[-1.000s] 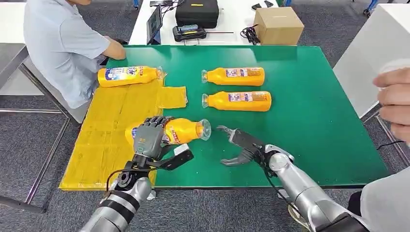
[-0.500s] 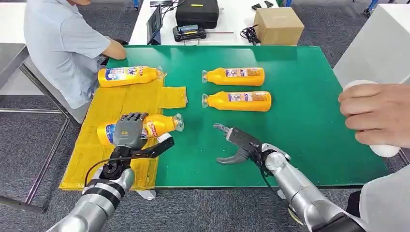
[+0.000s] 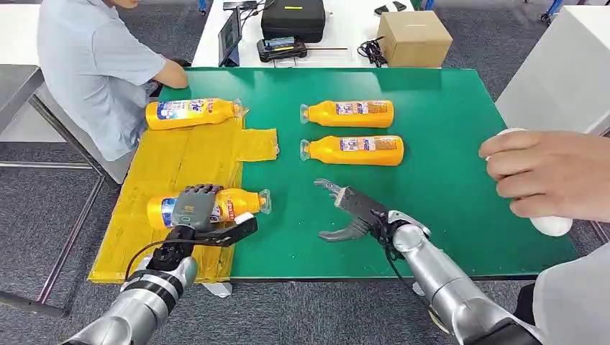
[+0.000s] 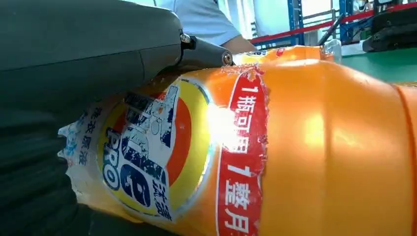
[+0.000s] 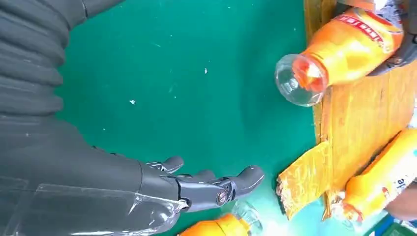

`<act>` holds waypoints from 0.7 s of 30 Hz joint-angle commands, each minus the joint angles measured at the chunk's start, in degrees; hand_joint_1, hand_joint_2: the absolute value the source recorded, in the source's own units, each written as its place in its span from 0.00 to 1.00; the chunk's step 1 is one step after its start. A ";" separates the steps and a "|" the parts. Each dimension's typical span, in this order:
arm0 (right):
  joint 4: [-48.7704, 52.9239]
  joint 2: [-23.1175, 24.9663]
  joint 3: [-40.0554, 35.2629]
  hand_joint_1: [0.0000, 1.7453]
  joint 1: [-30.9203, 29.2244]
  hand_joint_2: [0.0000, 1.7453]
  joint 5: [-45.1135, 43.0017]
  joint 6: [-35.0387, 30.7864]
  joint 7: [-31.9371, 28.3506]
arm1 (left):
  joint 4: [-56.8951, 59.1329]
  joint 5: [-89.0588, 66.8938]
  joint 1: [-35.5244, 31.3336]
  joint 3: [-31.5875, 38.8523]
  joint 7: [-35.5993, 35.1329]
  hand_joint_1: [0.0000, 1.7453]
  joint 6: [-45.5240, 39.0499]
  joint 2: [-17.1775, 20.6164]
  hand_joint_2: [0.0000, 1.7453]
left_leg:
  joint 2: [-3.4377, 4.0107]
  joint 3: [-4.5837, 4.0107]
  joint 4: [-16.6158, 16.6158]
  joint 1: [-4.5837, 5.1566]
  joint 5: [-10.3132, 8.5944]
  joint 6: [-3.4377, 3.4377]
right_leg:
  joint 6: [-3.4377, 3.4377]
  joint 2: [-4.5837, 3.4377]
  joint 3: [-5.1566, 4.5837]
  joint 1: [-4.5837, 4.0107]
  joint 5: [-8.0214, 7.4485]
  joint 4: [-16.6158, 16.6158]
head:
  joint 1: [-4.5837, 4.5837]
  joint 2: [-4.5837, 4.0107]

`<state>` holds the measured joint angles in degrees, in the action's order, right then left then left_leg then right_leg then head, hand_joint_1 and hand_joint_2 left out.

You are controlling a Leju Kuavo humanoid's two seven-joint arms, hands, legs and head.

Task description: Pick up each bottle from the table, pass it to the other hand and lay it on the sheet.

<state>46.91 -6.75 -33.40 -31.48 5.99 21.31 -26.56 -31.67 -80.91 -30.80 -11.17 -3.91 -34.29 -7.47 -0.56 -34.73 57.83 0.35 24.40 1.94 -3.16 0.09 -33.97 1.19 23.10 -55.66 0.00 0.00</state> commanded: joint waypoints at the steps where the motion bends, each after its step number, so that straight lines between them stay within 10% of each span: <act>1: 0.06 -0.09 0.40 0.00 -1.30 1.00 -0.09 0.59 0.59 | 6.80 -3.54 -3.14 -0.41 -4.03 0.00 -0.70 2.12 1.00 | 0.10 0.11 -0.01 -0.03 0.04 -0.08 | 0.09 -0.07 0.08 -0.04 0.02 0.01 | 0.00 0.00; 17: 5.72 2.12 6.79 0.00 2.63 1.00 -1.22 -5.15 0.74 | 4.22 -2.76 -0.40 1.19 -4.52 0.00 -0.15 1.64 1.00 | 0.16 0.31 -0.03 -0.06 0.07 -0.12 | 0.14 -0.12 0.25 -0.06 0.04 0.03 | 0.02 0.00; 18: 8.51 3.08 9.22 0.00 4.31 0.00 -0.85 -7.81 0.95 | 2.86 -3.07 0.94 1.37 -4.46 0.00 -0.85 1.79 1.00 | 0.16 0.28 -0.05 -0.04 0.06 -0.10 | 0.11 -0.13 0.22 -0.04 0.02 0.04 | 0.02 0.00; 21: 9.67 3.13 9.50 0.00 4.83 0.00 -0.46 -7.89 1.61 | 2.42 -3.20 1.55 1.40 -4.43 0.00 -1.02 1.76 1.00 | 0.19 0.28 -0.06 -0.03 0.07 -0.09 | 0.10 -0.15 0.21 -0.03 0.03 0.02 | 0.02 0.00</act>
<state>50.22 -6.23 -30.21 -29.46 4.81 16.88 -26.32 -29.07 -83.58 -32.00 -11.17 -8.04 -34.71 -7.02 -0.54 -34.61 57.83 0.34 24.40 1.93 -3.16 0.08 -33.86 1.19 23.10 -55.69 0.02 0.00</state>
